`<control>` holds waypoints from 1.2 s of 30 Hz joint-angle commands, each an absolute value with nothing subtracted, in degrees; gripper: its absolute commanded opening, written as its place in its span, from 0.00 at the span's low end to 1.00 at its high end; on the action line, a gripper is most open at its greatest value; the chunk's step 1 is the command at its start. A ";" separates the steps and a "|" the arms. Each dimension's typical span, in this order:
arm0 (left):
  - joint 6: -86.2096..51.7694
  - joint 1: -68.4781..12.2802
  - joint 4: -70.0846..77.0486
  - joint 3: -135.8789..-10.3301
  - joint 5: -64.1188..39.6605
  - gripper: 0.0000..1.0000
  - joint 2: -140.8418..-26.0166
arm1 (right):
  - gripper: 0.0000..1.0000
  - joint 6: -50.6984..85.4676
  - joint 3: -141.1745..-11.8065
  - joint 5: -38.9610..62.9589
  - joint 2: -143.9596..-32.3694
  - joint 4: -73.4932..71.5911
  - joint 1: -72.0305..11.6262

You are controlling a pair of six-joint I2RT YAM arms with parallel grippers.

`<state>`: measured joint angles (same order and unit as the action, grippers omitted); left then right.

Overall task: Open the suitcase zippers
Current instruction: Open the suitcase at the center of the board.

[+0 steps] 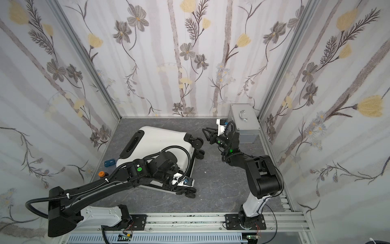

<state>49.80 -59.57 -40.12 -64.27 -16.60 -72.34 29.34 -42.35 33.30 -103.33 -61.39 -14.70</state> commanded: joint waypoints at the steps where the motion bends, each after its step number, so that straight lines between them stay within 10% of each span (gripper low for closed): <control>1: 48.73 -58.70 -35.89 -65.37 -16.11 0.30 -74.13 | 0.48 24.09 -37.49 28.07 -97.43 -61.74 -14.15; 10: 47.41 -55.23 -27.38 -69.44 -18.43 0.33 -82.48 | 0.65 14.72 -30.18 24.28 -75.39 -41.56 -14.06; 15: 44.88 -55.20 -30.23 -71.49 -16.79 0.77 -82.01 | 0.67 9.97 -26.92 26.02 -64.00 -34.03 -14.15; 20: 41.62 -54.26 -29.67 -67.55 -14.19 0.99 -73.99 | 0.75 5.64 -26.19 32.71 -56.00 -26.57 -14.48; 36: 21.90 -53.53 -24.80 -49.60 22.43 1.00 -54.22 | 0.86 -12.48 -28.15 32.42 -54.51 -6.97 -36.81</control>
<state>26.00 -53.69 -26.98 -50.68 13.08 -54.61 -6.70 -26.76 33.04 -52.95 -11.03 -35.40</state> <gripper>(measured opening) 0.997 0.856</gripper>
